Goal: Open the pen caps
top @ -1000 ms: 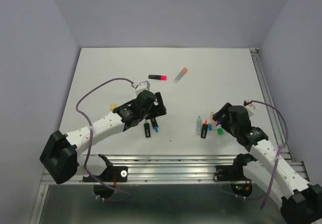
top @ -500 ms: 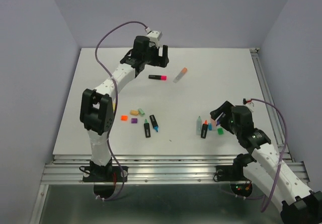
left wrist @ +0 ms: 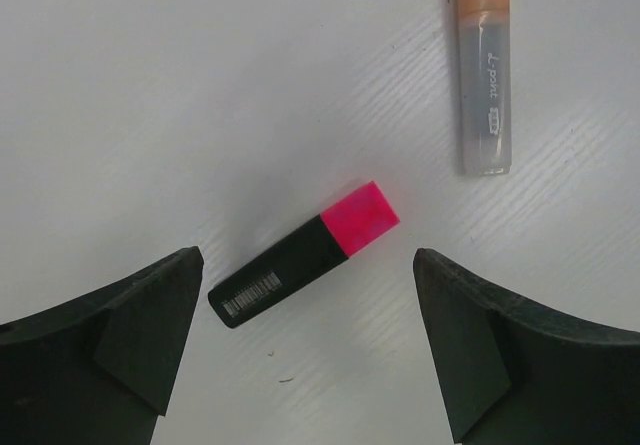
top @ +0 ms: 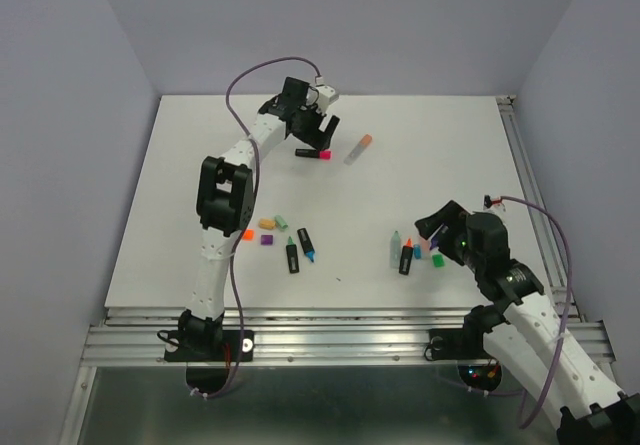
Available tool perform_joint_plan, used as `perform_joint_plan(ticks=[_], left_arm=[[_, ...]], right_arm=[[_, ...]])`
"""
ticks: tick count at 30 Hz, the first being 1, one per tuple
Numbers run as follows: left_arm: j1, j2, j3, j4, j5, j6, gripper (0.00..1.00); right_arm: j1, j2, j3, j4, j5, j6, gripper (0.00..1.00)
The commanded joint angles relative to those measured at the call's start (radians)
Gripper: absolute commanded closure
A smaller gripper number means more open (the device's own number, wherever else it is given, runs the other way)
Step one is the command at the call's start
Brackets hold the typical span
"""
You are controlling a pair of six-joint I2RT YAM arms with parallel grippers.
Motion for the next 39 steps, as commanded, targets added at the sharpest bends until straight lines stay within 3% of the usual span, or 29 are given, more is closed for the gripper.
perform_joint_plan(ticks=[1, 6, 23, 39], left_arm=[[0.014, -0.046, -0.013, -0.042, 0.054, 0.075, 0.01], [0.017, -0.046, -0.065, -0.045, 0.131, 0.090, 0.01], [0.019, -0.014, -0.054, -0.065, 0.011, 0.138, 0.01], [0.017, 0.110, 0.093, -0.121, 0.014, 0.172, 0.01]], right_arm=[[-0.005, -0.042, 0.020, 0.004, 0.027, -0.013, 0.00], [-0.005, -0.038, 0.012, -0.007, 0.035, -0.010, 0.00], [-0.005, -0.038, 0.012, -0.010, 0.017, -0.013, 0.00], [-0.005, -0.009, 0.032, -0.002, -0.011, -0.011, 0.00]])
